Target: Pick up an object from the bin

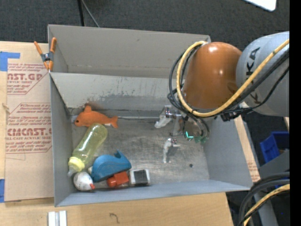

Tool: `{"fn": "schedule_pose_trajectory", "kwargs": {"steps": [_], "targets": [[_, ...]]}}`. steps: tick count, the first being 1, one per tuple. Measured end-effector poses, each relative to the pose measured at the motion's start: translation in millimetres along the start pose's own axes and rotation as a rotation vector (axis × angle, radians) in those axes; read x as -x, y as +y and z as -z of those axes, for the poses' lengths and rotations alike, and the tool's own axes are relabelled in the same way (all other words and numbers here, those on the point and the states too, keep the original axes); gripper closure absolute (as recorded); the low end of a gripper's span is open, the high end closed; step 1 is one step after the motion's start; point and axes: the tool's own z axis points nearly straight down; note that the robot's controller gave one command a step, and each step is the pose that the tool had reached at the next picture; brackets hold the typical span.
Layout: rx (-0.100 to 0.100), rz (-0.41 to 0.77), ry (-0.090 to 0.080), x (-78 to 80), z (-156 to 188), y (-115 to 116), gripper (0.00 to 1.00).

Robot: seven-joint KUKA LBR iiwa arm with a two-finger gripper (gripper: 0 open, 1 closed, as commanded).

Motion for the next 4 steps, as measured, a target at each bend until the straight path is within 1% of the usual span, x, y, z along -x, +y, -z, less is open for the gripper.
{"fn": "schedule_pose_trajectory", "kwargs": {"steps": [1,2,3,4], "targets": [[0.001,0.000,-0.008,1.6,4,0,0.00],[-0.001,0.042,-0.012,-15.0,-36,52,0.00],[0.001,0.177,-0.012,-19.2,-94,65,0.00],[-0.002,0.446,-0.016,-22.8,-132,59,0.00]]}}
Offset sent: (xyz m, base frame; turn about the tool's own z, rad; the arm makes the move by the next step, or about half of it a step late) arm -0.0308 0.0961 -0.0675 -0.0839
